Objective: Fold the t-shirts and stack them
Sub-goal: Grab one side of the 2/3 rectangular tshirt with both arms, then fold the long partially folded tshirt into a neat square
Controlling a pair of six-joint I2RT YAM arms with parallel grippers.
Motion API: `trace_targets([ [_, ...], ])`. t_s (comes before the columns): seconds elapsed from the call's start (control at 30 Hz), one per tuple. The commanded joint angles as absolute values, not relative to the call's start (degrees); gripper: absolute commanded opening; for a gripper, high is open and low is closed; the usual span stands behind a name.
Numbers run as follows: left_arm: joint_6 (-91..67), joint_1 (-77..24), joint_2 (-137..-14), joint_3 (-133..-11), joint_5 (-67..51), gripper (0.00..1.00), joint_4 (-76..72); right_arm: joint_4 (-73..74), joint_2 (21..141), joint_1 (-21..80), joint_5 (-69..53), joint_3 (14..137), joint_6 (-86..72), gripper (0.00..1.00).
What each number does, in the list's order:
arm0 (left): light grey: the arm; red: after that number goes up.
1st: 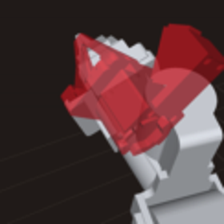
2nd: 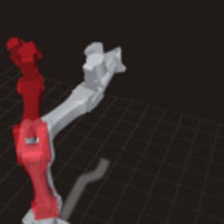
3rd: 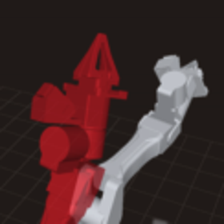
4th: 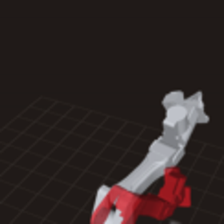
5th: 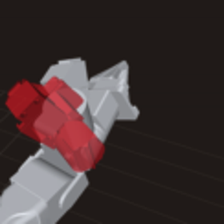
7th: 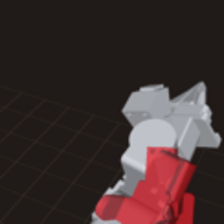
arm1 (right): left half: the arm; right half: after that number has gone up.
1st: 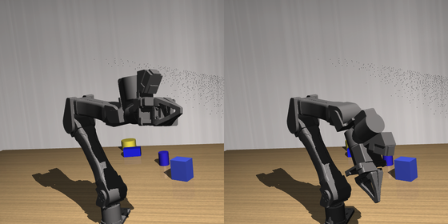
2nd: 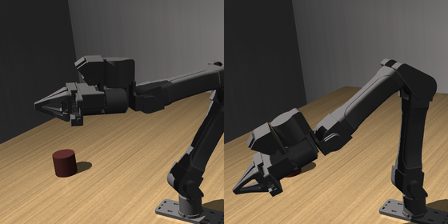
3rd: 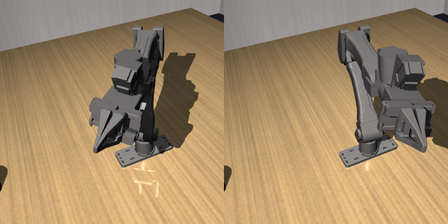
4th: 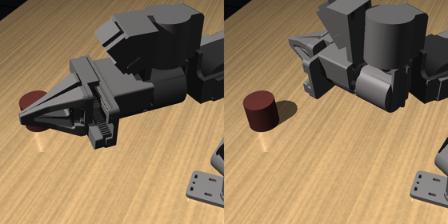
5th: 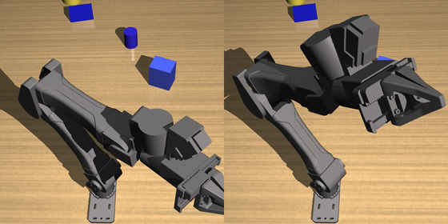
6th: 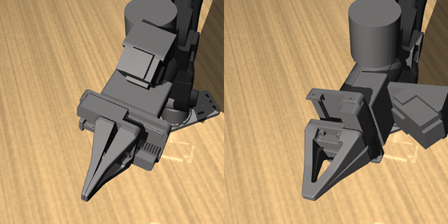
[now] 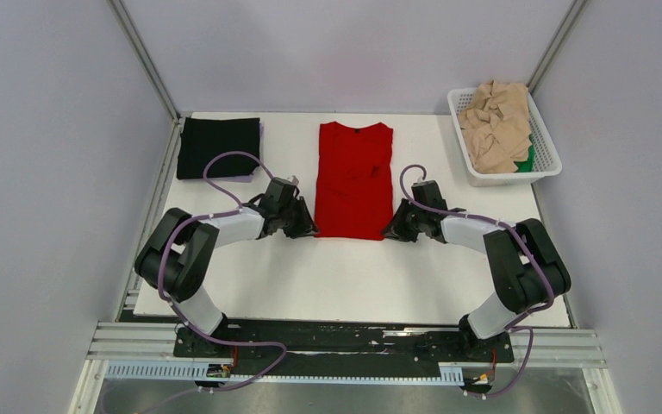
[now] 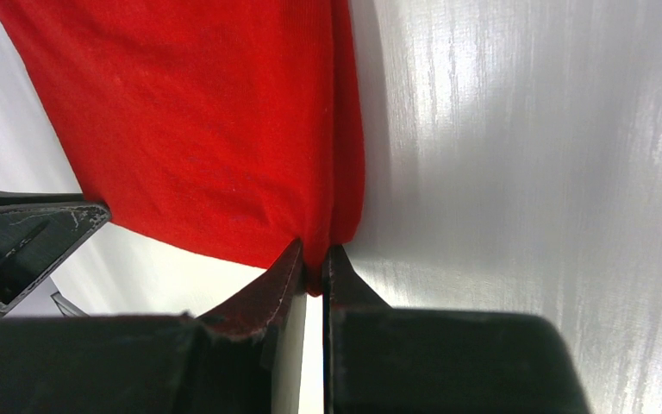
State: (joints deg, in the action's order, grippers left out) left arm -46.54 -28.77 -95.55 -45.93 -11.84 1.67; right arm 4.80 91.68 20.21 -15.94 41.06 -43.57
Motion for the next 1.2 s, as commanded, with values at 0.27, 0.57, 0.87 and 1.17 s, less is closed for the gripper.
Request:
trace_targets([
  [0.27, -45.06, -33.51, -84.81, -39.55, -6.75, 0.00, 11.92, 17.67, 79.54, 23.97, -15.19, 34.56, -43.05, 0.00],
  [0.57, -48.21, -38.46, -56.68, -31.57, -11.04, 0.00, 20.05, 23.03, 61.19, 29.39, -27.00, 27.43, -44.94, 0.00],
  [0.87, -48.97, -39.81, -42.03, -35.22, -4.12, 0.00, 24.77, 24.44, 52.17, 30.32, -32.05, 32.35, -44.34, 0.00],
  [1.17, -45.51, -37.85, -50.33, -44.49, 7.30, 0.00, 18.84, 24.53, 63.39, 23.29, -34.20, 46.11, -38.41, 0.00],
])
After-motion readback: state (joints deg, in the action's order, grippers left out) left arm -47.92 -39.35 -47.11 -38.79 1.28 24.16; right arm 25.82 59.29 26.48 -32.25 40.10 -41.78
